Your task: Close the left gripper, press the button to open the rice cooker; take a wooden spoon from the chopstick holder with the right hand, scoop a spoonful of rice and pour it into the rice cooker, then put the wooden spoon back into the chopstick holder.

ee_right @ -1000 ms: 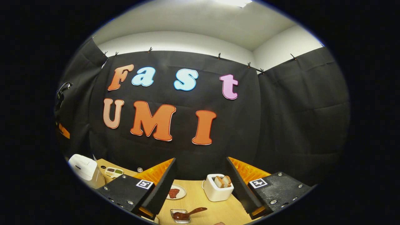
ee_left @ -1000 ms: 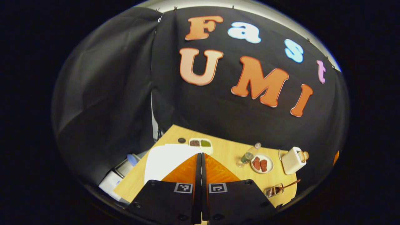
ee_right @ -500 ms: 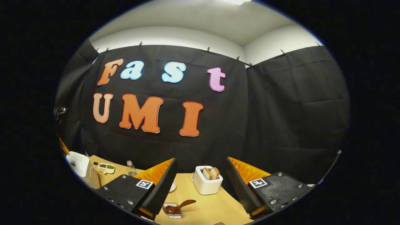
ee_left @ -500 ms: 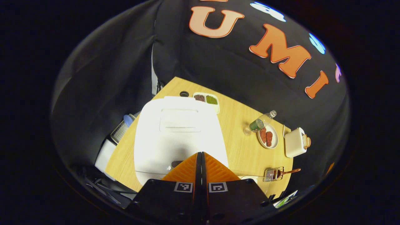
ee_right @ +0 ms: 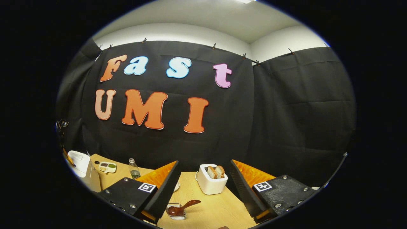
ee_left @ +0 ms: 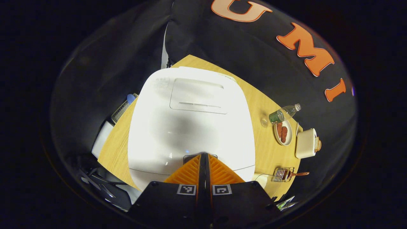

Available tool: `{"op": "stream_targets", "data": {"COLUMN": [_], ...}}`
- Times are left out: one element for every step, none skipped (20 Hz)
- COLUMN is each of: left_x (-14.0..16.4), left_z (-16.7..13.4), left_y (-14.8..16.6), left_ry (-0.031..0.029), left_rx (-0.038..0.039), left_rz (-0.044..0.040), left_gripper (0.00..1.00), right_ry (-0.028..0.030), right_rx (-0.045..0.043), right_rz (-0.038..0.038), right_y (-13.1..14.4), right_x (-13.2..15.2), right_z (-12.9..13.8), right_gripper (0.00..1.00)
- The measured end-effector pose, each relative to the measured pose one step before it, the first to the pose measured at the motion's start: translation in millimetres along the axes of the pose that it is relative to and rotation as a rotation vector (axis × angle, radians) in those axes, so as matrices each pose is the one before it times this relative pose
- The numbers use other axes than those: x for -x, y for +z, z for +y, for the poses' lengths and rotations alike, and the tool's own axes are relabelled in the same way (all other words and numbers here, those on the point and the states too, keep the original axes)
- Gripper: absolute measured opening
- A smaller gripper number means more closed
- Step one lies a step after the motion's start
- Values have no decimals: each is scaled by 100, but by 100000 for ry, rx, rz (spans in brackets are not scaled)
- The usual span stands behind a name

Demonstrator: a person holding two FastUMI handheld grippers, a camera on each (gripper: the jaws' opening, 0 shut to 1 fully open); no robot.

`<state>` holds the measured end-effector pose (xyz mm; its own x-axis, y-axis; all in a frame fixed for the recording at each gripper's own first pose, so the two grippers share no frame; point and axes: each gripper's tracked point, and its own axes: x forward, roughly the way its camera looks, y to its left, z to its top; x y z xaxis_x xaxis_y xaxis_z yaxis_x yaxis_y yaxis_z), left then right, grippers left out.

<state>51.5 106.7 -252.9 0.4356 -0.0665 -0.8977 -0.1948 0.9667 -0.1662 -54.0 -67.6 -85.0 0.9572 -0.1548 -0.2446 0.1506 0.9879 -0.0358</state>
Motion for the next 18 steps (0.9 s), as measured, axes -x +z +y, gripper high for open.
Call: {"op": "stream_targets", "data": {"left_x": [-50,-110,19,-165,-21,58,203,317,723,882,1024,1041,1073,873,930,966,645,1019], "left_z": [11,-18,47,-64,-60,-110,14,-3,-166,-175,-184,174,67,68,-141,-322,-399,-284], "left_y": [132,57,103,26,133,-26,38,90,616,694,1167,1459,1586,1737,1479,1672,892,854], "left_ry": [129,727,886,815,447,20,123,188,39,160,629,1052,1837,1616,1325,756,-373,107], "left_rx": [-755,-599,-1478,-1321,-1758,-1261,-1603,-1721,-1792,-1861,-1738,-2092,-1685,-1712,-1696,-1624,-1055,-819], "left_rz": [-374,-206,-669,-1252,-1458,-2360,-2787,-3595,-4673,-5063,-6326,-6649,-6845,-6938,-5592,-6864,-3328,-4086], "left_gripper": [5,5,5,5,5,5,5,5,5,5,5,5,5,6,4,5,5,4], "right_ry": [151,275,468,531,667,585,644,294,-319,-407,38,401,256,336,219,193,245,131], "right_rx": [152,-129,-323,-478,-590,-722,-605,-125,353,302,-91,-423,-540,-507,-462,-440,-417,-312], "right_rz": [145,121,250,260,449,596,916,968,821,613,674,642,753,950,911,788,616,747], "right_y": [-36,-57,-160,-123,-206,-297,-308,-317,-316,-246,-226,-271,-288,-323,-337,-277,-265,-292], "right_x": [-133,-125,5,-72,-89,-39,-164,-120,-116,-61,-74,-69,-77,-68,-159,-69,-33,-106], "right_z": [215,155,218,202,261,175,131,-19,-191,-195,-88,31,82,7,-47,-29,-4,-28], "right_gripper": [96,96,96,96,96,96,96,96,96,96,96,96,96,96,96,96,96,96]}}
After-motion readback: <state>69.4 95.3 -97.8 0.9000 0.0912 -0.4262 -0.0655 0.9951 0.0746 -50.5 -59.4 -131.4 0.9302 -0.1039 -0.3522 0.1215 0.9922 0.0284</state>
